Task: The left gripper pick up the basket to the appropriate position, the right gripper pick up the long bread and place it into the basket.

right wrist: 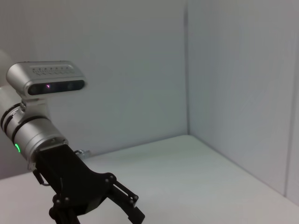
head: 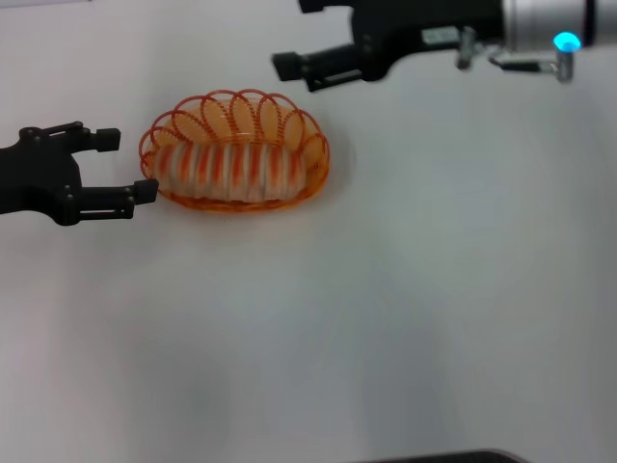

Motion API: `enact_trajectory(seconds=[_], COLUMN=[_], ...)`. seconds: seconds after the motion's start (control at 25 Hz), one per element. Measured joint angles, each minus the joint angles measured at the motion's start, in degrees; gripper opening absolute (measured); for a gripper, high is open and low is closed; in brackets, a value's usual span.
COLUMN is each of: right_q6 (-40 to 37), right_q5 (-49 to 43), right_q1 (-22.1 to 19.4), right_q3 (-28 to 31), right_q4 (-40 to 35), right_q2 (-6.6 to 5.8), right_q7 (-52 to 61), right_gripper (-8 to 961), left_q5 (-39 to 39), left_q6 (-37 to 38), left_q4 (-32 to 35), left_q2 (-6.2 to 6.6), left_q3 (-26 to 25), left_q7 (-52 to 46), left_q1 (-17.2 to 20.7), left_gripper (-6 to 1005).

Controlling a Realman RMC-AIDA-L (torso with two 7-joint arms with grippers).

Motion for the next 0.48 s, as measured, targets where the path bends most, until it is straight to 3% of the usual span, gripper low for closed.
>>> enact_trajectory(seconds=[0.2, 0.48], right_q6=[-0.07, -0.58], right_q5=[7.52, 8.43], right_q1=[-9.66, -13.47], right_q3=[-1.38, -2.16], right_q4=[2.08, 9.22], right_q2=[0.46, 0.04], right_q7=[-9.57, -14.72], right_gripper=[956, 955], left_q5=[-0.02, 0.42], left_q6=[-1.56, -2.66], left_q4=[-1.4, -3.02], left_q2=[-0.09, 0.03], left_q3=[0.3, 0.73], left_q7=[0.25, 0.29], left_q1=[0.0, -0.4], left_gripper=[883, 884])
